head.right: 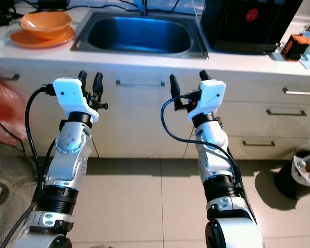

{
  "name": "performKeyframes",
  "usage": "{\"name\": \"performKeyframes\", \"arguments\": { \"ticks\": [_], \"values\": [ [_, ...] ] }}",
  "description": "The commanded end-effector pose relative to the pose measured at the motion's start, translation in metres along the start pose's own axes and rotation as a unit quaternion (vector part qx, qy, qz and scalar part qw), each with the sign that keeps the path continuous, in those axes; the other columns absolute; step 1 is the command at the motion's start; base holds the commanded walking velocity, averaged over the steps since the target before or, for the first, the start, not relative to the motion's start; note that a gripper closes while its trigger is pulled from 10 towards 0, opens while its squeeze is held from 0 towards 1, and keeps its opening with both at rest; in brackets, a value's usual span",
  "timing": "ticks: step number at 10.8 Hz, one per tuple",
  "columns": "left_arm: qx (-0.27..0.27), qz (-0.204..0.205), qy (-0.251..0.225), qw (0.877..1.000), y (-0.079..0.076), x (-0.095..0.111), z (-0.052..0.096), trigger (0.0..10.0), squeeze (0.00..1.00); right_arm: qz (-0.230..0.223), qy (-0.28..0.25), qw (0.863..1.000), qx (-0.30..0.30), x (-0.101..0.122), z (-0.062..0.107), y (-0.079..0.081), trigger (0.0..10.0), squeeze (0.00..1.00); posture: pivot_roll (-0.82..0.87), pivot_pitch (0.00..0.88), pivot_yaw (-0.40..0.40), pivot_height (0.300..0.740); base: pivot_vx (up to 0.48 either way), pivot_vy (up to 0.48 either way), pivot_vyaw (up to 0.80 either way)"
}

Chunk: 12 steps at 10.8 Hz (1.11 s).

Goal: Kitchen organization

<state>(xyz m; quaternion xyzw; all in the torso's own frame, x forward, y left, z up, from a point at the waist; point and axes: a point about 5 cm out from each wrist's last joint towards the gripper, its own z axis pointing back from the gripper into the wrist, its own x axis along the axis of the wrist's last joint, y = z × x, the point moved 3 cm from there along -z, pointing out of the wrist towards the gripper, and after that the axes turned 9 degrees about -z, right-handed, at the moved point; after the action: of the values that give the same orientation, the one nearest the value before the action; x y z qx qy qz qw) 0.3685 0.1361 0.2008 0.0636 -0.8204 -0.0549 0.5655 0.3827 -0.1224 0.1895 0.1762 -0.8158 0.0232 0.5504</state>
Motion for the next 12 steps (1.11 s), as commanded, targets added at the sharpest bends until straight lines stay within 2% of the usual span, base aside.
{"name": "performKeyframes", "arguments": {
  "ticks": [1, 12],
  "values": [
    [-0.002, -0.002, -0.005, 1.000, -0.0019, 0.0049, -0.0018, 10.0, 0.00, -0.001, -0.002, 1.000, -0.006, 0.0024, 0.0003, -0.0026, 10.0, 0.00, 0.05, 0.050, -0.057, 0.740, 0.371, 0.000, 0.00],
    [-0.008, -0.004, -0.011, 1.000, -0.0056, 0.0107, -0.0042, 10.0, 0.00, 0.000, 0.002, 1.000, 0.003, 0.0003, -0.0009, 0.0005, 10.0, 0.00, 0.06, 0.049, -0.058, 0.740, 0.413, 0.000, 0.00]
  ]
}}
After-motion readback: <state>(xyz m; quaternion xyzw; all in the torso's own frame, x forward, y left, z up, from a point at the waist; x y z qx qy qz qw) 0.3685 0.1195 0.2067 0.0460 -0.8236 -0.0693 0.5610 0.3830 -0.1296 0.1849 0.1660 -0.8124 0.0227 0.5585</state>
